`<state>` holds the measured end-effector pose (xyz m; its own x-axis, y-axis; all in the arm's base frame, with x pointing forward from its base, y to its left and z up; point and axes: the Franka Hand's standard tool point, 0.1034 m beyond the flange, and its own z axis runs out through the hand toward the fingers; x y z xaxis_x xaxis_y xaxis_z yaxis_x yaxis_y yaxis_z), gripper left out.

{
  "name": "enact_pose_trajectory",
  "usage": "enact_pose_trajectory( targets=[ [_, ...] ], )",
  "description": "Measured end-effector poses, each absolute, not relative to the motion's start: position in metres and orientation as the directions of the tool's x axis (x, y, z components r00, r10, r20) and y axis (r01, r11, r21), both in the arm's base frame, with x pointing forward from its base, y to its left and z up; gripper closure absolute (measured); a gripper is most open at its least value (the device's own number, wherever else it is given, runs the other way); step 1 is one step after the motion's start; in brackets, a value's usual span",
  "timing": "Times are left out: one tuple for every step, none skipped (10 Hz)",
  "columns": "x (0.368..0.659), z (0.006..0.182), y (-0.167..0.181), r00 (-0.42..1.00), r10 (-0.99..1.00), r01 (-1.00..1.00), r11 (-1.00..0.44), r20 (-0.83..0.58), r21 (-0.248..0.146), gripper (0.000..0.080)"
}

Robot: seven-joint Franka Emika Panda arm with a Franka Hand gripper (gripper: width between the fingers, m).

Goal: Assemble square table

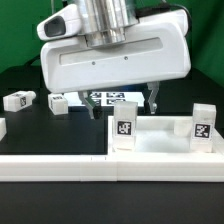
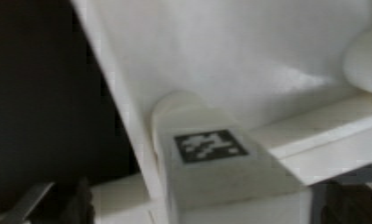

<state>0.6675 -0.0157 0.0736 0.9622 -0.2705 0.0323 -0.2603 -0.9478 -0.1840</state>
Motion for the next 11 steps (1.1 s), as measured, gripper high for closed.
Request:
enact_pose_trajectory(
  targets=[
    [0.6673,0.0741,-0.0152,0.956,-0.291,-0.281,-0.942,0.028,-0.185,0.015],
    [0.6673,0.0738,-0.0153,0.957,-0.289,-0.279,-0.942,0.028,-0.184,0.015],
    [0.6671,0.0734,-0.0152,0.953,-0.303,-0.294,-0.938,0.025,-0.185,0.0244],
    [0.6672,0.0734,-0.0149,0.93,-0.368,-0.359,-0.914,0.012,-0.187,0.0381],
    [0.6671,0.0733,-0.0147,0.898,-0.44,-0.433,-0.882,-0.003,-0.187,0.0381],
    [0.6671,0.0732,-0.0149,0.862,-0.506,-0.5,-0.846,-0.017,-0.186,0.0509],
    [0.6671,0.0731,-0.0151,0.829,-0.559,-0.554,-0.812,-0.029,-0.184,0.0509],
    [0.6671,0.0731,-0.0152,0.809,-0.586,-0.582,-0.792,-0.035,-0.183,0.0509],
    [0.6674,0.0733,-0.0148,0.744,-0.666,-0.663,-0.727,-0.054,-0.179,0.0509],
    [0.668,0.0743,-0.0153,0.615,-0.784,-0.784,-0.598,-0.083,-0.165,0.0509],
    [0.6687,0.0759,-0.0166,0.474,-0.873,-0.877,-0.456,-0.116,-0.15,0.0509]
  ],
)
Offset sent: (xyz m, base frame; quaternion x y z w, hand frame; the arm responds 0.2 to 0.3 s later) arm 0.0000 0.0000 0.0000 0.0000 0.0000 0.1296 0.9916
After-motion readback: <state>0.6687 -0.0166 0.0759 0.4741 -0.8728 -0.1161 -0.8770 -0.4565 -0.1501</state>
